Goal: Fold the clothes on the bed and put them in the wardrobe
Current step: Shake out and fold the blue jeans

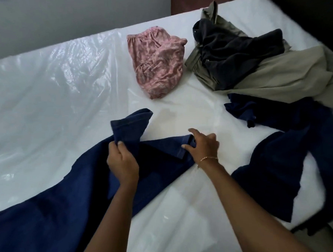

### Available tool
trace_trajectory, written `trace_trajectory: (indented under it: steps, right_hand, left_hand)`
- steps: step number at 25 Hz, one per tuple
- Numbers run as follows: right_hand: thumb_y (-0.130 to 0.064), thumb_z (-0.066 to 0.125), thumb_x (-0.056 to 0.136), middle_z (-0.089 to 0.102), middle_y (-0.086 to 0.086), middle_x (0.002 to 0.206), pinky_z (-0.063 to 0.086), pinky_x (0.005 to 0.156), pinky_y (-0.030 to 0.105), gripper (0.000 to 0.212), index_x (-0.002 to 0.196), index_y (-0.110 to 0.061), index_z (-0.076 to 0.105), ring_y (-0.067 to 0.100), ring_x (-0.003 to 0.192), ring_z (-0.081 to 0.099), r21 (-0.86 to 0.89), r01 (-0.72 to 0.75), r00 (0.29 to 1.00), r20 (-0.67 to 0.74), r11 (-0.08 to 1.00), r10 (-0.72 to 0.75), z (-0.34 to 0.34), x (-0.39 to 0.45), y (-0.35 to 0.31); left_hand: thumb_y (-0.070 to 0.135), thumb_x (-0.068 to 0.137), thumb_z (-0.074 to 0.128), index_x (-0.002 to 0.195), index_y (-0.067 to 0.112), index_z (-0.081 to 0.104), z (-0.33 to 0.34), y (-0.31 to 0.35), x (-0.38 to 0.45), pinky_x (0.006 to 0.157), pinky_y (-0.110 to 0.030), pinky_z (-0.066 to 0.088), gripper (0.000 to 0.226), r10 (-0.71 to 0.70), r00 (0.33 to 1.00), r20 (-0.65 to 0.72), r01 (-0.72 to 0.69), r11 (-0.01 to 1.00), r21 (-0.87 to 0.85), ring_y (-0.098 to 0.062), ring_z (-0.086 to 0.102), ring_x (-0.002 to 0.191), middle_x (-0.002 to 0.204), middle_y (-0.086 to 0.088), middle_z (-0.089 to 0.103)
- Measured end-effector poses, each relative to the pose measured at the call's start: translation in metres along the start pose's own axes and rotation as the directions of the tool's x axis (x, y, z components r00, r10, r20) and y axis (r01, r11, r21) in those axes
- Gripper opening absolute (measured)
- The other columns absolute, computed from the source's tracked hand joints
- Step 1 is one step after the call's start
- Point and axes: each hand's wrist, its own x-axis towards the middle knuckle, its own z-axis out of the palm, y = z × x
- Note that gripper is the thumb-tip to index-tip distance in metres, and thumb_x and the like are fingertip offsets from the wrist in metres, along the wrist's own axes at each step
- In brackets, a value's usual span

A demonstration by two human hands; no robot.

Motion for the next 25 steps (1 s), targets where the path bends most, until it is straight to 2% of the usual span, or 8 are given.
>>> trace_trajectory:
  steps: [4, 8, 11, 14, 16, 20, 23, 25]
  right_hand:
    - [0.010, 0.090, 0.099, 0.043, 0.004, 0.174, 0.069, 0.136, 0.048, 0.080, 0.163, -0.037, 0.081, 0.032, 0.149, 0.061, 0.111, 0.191, 0.881, 0.419, 0.975, -0.220, -0.026, 0.038, 0.014]
    - [-0.019, 0.080, 0.116, 0.086, 0.012, 0.130, 0.062, 0.095, 0.047, 0.018, 0.128, -0.018, 0.094, 0.046, 0.122, 0.070, 0.081, 0.233, 0.947, 0.210, 0.969, -0.245, -0.032, 0.036, -0.009]
    - [-0.042, 0.071, 0.127, 0.084, 0.020, 0.104, 0.059, 0.093, 0.044, 0.047, 0.099, -0.007, 0.082, 0.040, 0.102, 0.077, 0.268, -0.064, 0.972, 0.234, 0.961, -0.001, -0.060, 0.059, -0.015]
    - [-0.055, 0.066, 0.126, 0.086, 0.022, 0.135, 0.073, 0.115, 0.051, 0.053, 0.133, -0.008, 0.088, 0.043, 0.129, 0.082, 0.041, -0.204, 0.948, 0.258, 0.978, 0.187, -0.065, 0.052, -0.003]
    - [-0.054, 0.073, 0.124, 0.081, 0.022, 0.152, 0.076, 0.120, 0.058, 0.054, 0.151, -0.008, 0.082, 0.047, 0.138, 0.078, -0.112, -0.105, 0.977, 0.174, 0.988, 0.123, -0.054, 0.038, -0.001]
    - [-0.057, 0.103, 0.096, 0.065, 0.016, 0.137, 0.073, 0.086, 0.054, 0.062, 0.139, -0.021, 0.075, 0.043, 0.116, 0.064, -0.218, 0.254, 0.960, -0.066, 0.942, -0.274, -0.015, 0.033, 0.002]
    - [-0.051, 0.101, 0.099, 0.065, 0.013, 0.126, 0.074, 0.080, 0.055, 0.031, 0.117, -0.030, 0.085, 0.039, 0.109, 0.062, -0.253, 0.289, 0.943, -0.094, 0.923, -0.321, 0.004, 0.045, -0.002]
    - [-0.045, 0.080, 0.116, 0.063, 0.010, 0.133, 0.071, 0.089, 0.058, 0.020, 0.133, -0.036, 0.085, 0.041, 0.117, 0.059, -0.270, 0.245, 0.960, -0.065, 0.931, -0.271, 0.005, 0.050, -0.003]
  left_hand:
    - [0.016, 0.107, 0.044, 0.073, 0.021, 0.044, 0.014, 0.023, -0.018, 0.068, -0.035, 0.034, 0.034, -0.156, 0.987, 0.031, 0.159, 0.960, -0.230, -0.004, 0.036, 0.065, 0.073, 0.005, 0.041]
    - [0.014, 0.106, 0.044, 0.076, 0.016, 0.047, 0.032, 0.033, -0.048, 0.065, -0.034, 0.036, 0.030, -0.037, 0.985, 0.170, 0.075, 0.973, -0.220, -0.007, 0.039, 0.067, 0.073, 0.002, 0.044]
    - [0.016, 0.103, 0.044, 0.074, 0.013, 0.039, 0.038, 0.038, -0.065, 0.058, -0.033, 0.029, 0.030, 0.154, 0.947, 0.282, -0.105, 0.978, -0.182, -0.009, 0.032, 0.063, 0.068, 0.001, 0.037]
    - [0.024, 0.101, 0.044, 0.078, 0.016, 0.041, 0.047, 0.024, -0.078, 0.060, -0.036, 0.033, 0.025, 0.278, 0.854, 0.439, -0.279, 0.958, -0.063, -0.010, 0.036, 0.065, 0.071, 0.005, 0.042]
    - [0.026, 0.101, 0.042, 0.081, 0.017, 0.042, 0.050, 0.017, -0.087, 0.064, -0.040, 0.036, 0.022, 0.308, 0.833, 0.460, -0.318, 0.946, -0.057, -0.012, 0.039, 0.069, 0.075, 0.004, 0.044]
    - [0.015, 0.102, 0.039, 0.095, 0.007, 0.053, 0.047, 0.033, -0.096, 0.070, -0.036, 0.042, 0.017, 0.326, 0.894, 0.307, -0.275, 0.941, -0.197, -0.014, 0.047, 0.077, 0.087, -0.001, 0.050]
    - [0.014, 0.105, 0.041, 0.123, 0.003, 0.057, 0.048, 0.035, -0.104, 0.087, -0.026, 0.048, 0.026, 0.406, 0.791, 0.457, -0.393, 0.910, -0.128, -0.014, 0.058, 0.104, 0.120, -0.001, 0.056]
    - [0.021, 0.110, 0.041, 0.138, 0.005, 0.054, 0.050, 0.020, -0.109, 0.103, -0.028, 0.048, 0.035, 0.370, 0.670, 0.644, -0.447, 0.893, -0.048, -0.009, 0.053, 0.130, 0.144, 0.004, 0.050]
